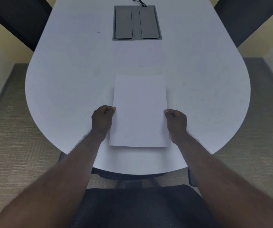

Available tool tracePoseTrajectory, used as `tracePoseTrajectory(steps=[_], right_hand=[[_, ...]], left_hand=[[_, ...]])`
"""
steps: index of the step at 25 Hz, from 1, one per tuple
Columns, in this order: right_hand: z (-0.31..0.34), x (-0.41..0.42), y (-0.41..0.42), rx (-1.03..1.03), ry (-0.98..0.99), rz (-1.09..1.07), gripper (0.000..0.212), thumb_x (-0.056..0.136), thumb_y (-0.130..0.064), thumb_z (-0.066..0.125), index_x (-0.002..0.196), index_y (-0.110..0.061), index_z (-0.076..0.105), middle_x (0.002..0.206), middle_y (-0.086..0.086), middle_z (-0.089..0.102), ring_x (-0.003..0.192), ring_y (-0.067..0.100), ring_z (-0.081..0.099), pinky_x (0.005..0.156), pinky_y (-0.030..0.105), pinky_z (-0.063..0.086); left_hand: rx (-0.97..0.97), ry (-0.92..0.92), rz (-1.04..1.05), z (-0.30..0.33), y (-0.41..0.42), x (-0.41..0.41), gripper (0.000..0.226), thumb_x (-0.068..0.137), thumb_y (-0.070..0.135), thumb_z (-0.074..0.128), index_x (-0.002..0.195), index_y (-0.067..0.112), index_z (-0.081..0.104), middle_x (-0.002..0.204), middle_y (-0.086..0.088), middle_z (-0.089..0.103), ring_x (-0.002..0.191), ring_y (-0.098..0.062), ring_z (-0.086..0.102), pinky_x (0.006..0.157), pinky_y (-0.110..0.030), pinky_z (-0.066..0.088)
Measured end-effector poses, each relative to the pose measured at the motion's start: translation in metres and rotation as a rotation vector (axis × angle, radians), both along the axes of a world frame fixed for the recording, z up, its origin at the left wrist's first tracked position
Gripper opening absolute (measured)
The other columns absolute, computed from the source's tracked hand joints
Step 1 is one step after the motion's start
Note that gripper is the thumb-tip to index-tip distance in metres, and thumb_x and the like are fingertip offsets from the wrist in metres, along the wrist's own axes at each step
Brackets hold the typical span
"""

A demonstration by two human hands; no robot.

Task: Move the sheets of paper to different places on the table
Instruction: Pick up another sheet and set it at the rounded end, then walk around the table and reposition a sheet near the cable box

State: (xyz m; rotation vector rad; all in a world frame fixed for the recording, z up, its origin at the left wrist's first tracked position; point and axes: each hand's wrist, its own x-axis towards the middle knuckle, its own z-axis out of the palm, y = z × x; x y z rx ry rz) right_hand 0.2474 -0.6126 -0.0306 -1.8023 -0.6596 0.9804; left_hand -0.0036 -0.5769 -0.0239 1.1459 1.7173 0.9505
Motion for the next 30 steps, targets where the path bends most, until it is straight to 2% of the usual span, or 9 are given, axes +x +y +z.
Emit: tracePoseTrajectory(steps=[5,11,17,22,26,30], right_hand=[[-0.021,-0.001,0.002,-0.053,-0.033,-0.019,0.006,0.091,-0.021,0.065,0.087,-0.02,0.069,0.091,0.0,0.068,0.088,0.017,0.06,0.089,0.034,0.05],[-0.041,-0.003,0.0,-0.098,-0.163,-0.04,0.013,0.09,-0.023,0.065,0.079,-0.017,0.069,0.075,-0.007,0.064,0.079,0.016,0.059,0.081,0.028,0.048],[-0.052,-0.004,-0.001,-0.161,-0.359,-0.021,0.023,0.09,-0.023,0.064,0.081,-0.003,0.071,0.084,0.002,0.07,0.081,0.02,0.06,0.076,0.026,0.043],[-0.054,-0.004,0.0,-0.189,-0.416,-0.049,0.019,0.087,-0.022,0.067,0.08,-0.005,0.067,0.082,0.005,0.07,0.078,0.022,0.06,0.077,0.03,0.046],[-0.053,-0.006,-0.005,-0.151,-0.483,-0.036,0.019,0.085,-0.019,0.07,0.073,-0.01,0.057,0.072,0.001,0.061,0.069,0.02,0.054,0.062,0.019,0.028],[-0.053,-0.007,-0.01,-0.109,-0.511,-0.023,0.022,0.085,-0.017,0.07,0.072,-0.011,0.053,0.07,0.001,0.058,0.067,0.02,0.051,0.058,0.014,0.031]], left_hand=[[-0.054,0.011,0.012,-0.029,0.001,-0.001,0.023,0.088,0.032,0.065,0.069,0.019,0.063,0.061,0.009,0.049,0.055,-0.007,0.043,0.059,-0.022,0.038],[-0.087,0.034,0.004,-0.05,-0.004,0.0,0.022,0.088,0.03,0.066,0.072,0.015,0.064,0.064,0.008,0.053,0.06,-0.008,0.047,0.061,-0.022,0.04],[-0.084,0.185,-0.041,-0.053,-0.006,0.003,0.023,0.087,0.03,0.064,0.072,0.013,0.063,0.064,0.01,0.057,0.066,-0.013,0.052,0.066,-0.027,0.04],[-0.116,0.316,-0.046,-0.051,-0.005,0.008,0.018,0.081,0.025,0.068,0.076,0.008,0.063,0.072,0.006,0.061,0.072,-0.015,0.056,0.066,-0.024,0.038],[-0.108,0.352,-0.031,-0.051,-0.006,0.008,0.02,0.079,0.025,0.07,0.074,0.008,0.061,0.073,0.003,0.061,0.073,-0.018,0.057,0.067,-0.025,0.039],[-0.092,0.359,-0.048,-0.053,-0.007,0.006,0.021,0.079,0.025,0.07,0.071,0.01,0.059,0.066,0.008,0.055,0.069,-0.016,0.054,0.065,-0.024,0.036]])
